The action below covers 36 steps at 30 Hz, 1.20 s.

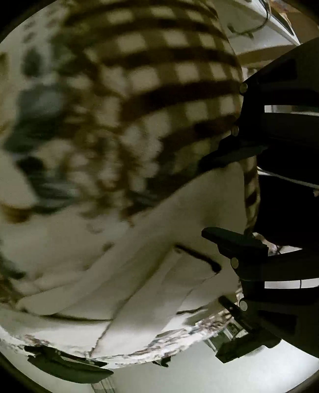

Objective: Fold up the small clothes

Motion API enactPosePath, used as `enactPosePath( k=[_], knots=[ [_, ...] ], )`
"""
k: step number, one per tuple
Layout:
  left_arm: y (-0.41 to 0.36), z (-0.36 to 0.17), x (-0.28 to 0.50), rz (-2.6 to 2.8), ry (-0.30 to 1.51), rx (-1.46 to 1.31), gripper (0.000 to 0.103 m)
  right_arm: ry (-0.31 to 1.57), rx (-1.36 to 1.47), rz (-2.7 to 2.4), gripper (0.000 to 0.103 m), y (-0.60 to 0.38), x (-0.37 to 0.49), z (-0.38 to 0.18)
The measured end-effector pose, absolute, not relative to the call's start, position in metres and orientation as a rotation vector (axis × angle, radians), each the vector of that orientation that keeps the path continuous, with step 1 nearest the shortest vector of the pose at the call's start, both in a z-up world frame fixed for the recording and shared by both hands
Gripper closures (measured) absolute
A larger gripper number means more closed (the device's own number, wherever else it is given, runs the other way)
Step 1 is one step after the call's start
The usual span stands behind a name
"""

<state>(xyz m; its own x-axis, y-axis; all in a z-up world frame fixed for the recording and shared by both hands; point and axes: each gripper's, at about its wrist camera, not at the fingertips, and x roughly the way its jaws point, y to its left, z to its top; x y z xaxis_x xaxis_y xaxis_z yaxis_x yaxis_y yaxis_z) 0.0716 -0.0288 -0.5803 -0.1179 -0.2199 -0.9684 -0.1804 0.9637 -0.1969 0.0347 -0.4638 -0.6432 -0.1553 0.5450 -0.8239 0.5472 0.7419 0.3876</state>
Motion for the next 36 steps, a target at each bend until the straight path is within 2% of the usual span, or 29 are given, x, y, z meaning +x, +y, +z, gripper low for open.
enactPosePath(
  k=[1, 2, 11, 16, 20, 22, 23, 25, 26, 27, 28, 29, 36],
  knots=[
    [-0.027, -0.577, 0.07, -0.026, 1.694, -0.33, 0.099, 1.803, 0.849, -0.011, 0.075, -0.464, 0.033, -0.642],
    [-0.025, -0.574, 0.07, -0.018, 1.692, -0.353, 0.099, 1.802, 0.839, -0.017, 0.098, -0.461, 0.034, -0.64],
    [-0.005, -0.532, 0.097, -0.016, 1.644, -0.646, 0.1, 1.703, 0.968, 0.06, 0.098, -0.454, 0.069, -0.594],
    [-0.004, -0.522, 0.168, -0.04, 1.556, -0.805, 0.1, 1.622, 1.021, 0.084, 0.098, -0.475, 0.127, -0.572],
    [0.002, -0.536, 0.235, -0.067, 1.497, -0.846, 0.098, 1.54, 1.006, 0.072, 0.098, -0.483, 0.19, -0.566],
    [0.011, -0.547, 0.263, -0.07, 1.479, -0.893, 0.096, 1.504, 1.044, 0.033, 0.096, -0.496, 0.22, -0.572],
    [0.013, -0.554, 0.279, -0.072, 1.481, -0.915, 0.095, 1.497, 1.07, 0.019, 0.091, -0.5, 0.231, -0.576],
    [0.024, -0.557, 0.29, -0.059, 1.476, -0.937, 0.091, 1.476, 1.096, 0.002, 0.072, -0.51, 0.243, -0.577],
    [0.03, -0.554, 0.291, -0.058, 1.447, -0.942, 0.084, 1.463, 1.087, -0.001, 0.056, -0.51, 0.246, -0.576],
    [0.032, -0.55, 0.29, -0.054, 1.43, -0.934, 0.076, 1.445, 1.062, -0.001, 0.047, -0.511, 0.247, -0.57],
    [0.038, -0.545, 0.285, -0.032, 1.41, -0.902, 0.056, 1.436, 1.051, 0.006, 0.045, -0.511, 0.247, -0.568],
    [0.042, -0.542, 0.28, -0.014, 1.396, -0.877, 0.042, 1.428, 1.035, 0.015, 0.045, -0.509, 0.246, -0.565],
    [0.024, -0.563, 0.272, -0.021, 1.494, -0.61, 0.041, 1.494, 0.878, 0.008, 0.045, -0.493, 0.245, -0.582]
  ],
)
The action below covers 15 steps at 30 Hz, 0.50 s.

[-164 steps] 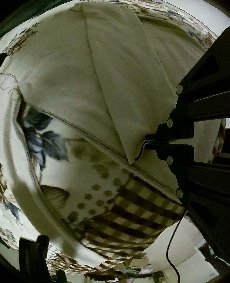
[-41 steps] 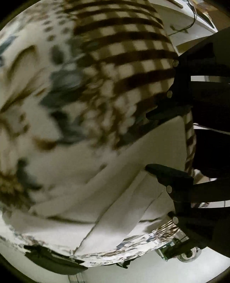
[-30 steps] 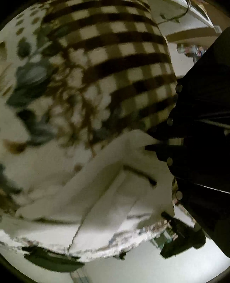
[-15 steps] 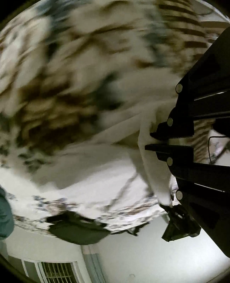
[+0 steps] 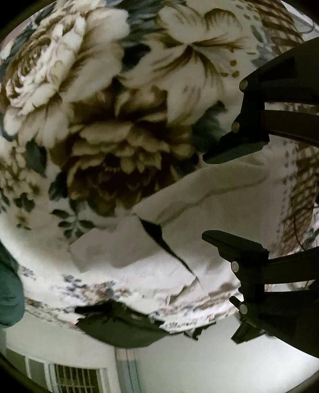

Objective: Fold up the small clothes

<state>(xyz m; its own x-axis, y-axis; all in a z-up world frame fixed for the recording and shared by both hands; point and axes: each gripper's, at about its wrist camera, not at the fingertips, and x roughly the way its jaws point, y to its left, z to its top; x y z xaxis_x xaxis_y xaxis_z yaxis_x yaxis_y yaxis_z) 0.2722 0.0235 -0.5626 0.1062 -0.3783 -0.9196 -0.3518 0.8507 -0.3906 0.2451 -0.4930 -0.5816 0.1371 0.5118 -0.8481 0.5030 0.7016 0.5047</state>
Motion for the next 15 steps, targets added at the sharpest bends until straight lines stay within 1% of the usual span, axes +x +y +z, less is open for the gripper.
enactPosePath(
  k=[3, 4, 5, 6, 7, 11, 13, 14, 15],
  knots=[
    [-0.006, -0.573, 0.288, -0.079, 1.5, -0.488, 0.044, 1.49, 0.823, -0.012, 0.045, -0.486, 0.261, -0.595],
    [-0.013, -0.575, 0.291, -0.088, 1.492, -0.448, 0.045, 1.486, 0.813, -0.015, 0.047, -0.483, 0.268, -0.599],
    [-0.022, -0.578, 0.296, -0.104, 1.472, -0.409, 0.071, 1.467, 0.805, -0.019, 0.068, -0.481, 0.273, -0.601],
    [-0.026, -0.581, 0.3, -0.11, 1.469, -0.396, 0.091, 1.461, 0.78, -0.038, 0.097, -0.481, 0.276, -0.601],
    [-0.029, -0.589, 0.304, -0.118, 1.482, -0.399, 0.097, 1.472, 0.739, -0.074, 0.099, -0.478, 0.281, -0.604],
    [-0.025, -0.588, 0.303, -0.131, 1.48, -0.407, 0.096, 1.516, 0.673, -0.133, 0.1, -0.474, 0.293, -0.612],
    [-0.02, -0.579, 0.303, -0.149, 1.499, -0.423, 0.093, 1.521, 0.658, -0.088, 0.099, -0.468, 0.299, -0.604],
    [-0.022, -0.577, 0.307, -0.155, 1.508, -0.431, 0.089, 1.52, 0.651, -0.077, 0.098, -0.466, 0.303, -0.597],
    [-0.019, -0.571, 0.308, -0.157, 1.513, -0.436, 0.085, 1.515, 0.652, -0.072, 0.09, -0.464, 0.306, -0.592]
  ],
)
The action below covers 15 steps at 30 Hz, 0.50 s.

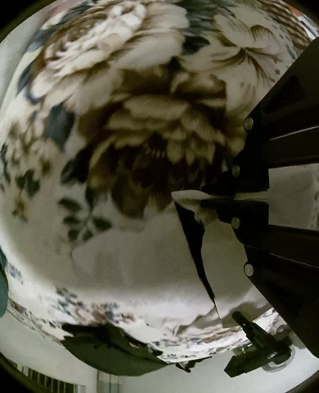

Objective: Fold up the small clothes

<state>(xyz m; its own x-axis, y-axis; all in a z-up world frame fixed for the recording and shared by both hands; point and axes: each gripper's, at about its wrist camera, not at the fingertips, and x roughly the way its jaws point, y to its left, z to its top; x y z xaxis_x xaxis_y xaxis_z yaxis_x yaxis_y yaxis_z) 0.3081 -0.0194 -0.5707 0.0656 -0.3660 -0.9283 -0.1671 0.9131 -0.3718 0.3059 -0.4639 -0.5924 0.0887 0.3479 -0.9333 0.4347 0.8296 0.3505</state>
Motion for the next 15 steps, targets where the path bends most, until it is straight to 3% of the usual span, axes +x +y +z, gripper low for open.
enactPosePath(
  k=[1, 2, 3, 4, 9, 15],
  knots=[
    [-0.018, -0.562, 0.311, -0.164, 1.501, -0.443, 0.068, 1.494, 0.671, -0.058, 0.083, -0.462, 0.31, -0.586],
    [-0.017, -0.552, 0.317, -0.181, 1.47, -0.463, 0.047, 1.462, 0.7, -0.046, 0.057, -0.462, 0.314, -0.581],
    [-0.016, -0.544, 0.325, -0.185, 1.442, -0.473, 0.039, 1.426, 0.72, -0.041, 0.034, -0.462, 0.32, -0.575],
    [-0.014, -0.539, 0.332, -0.182, 1.415, -0.474, 0.036, 1.401, 0.722, -0.04, 0.029, -0.46, 0.326, -0.57],
    [-0.016, -0.536, 0.397, -0.161, 1.342, -0.39, 0.036, 1.344, 0.669, -0.043, 0.029, -0.45, 0.389, -0.57],
    [-0.042, -0.584, 0.462, -0.191, 1.425, -0.165, 0.038, 1.424, 0.526, -0.031, 0.029, -0.434, 0.484, -0.61]
  ],
)
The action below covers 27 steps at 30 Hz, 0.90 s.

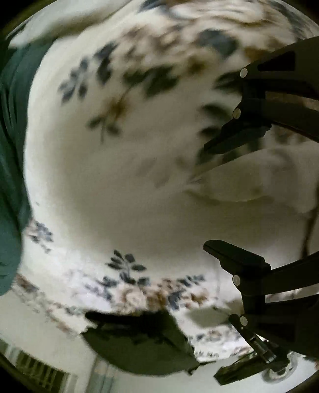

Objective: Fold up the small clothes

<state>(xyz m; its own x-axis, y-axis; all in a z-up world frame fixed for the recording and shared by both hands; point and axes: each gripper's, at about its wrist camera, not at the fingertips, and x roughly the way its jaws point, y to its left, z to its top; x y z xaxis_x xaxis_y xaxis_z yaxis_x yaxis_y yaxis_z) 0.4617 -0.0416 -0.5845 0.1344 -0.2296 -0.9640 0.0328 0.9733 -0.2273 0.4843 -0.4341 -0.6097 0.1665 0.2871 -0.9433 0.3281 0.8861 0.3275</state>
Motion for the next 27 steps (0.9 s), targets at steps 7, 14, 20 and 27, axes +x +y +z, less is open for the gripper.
enactPosePath(
  k=[7, 14, 20, 27],
  knots=[
    [-0.043, -0.565, 0.458, -0.251, 1.36, -0.146, 0.102, 1.47, 0.376, -0.01, 0.094, -0.412, 0.495, -0.614],
    [-0.018, -0.493, 0.409, -0.284, 1.247, -0.261, 0.102, 1.334, 0.462, 0.018, 0.096, -0.422, 0.442, -0.555],
    [-0.013, -0.457, 0.362, -0.284, 1.207, -0.315, 0.102, 1.257, 0.457, 0.074, 0.096, -0.422, 0.373, -0.514],
    [-0.019, -0.505, 0.384, -0.281, 1.362, -0.387, 0.091, 1.349, 0.485, 0.044, 0.096, -0.432, 0.314, -0.542]
  ],
)
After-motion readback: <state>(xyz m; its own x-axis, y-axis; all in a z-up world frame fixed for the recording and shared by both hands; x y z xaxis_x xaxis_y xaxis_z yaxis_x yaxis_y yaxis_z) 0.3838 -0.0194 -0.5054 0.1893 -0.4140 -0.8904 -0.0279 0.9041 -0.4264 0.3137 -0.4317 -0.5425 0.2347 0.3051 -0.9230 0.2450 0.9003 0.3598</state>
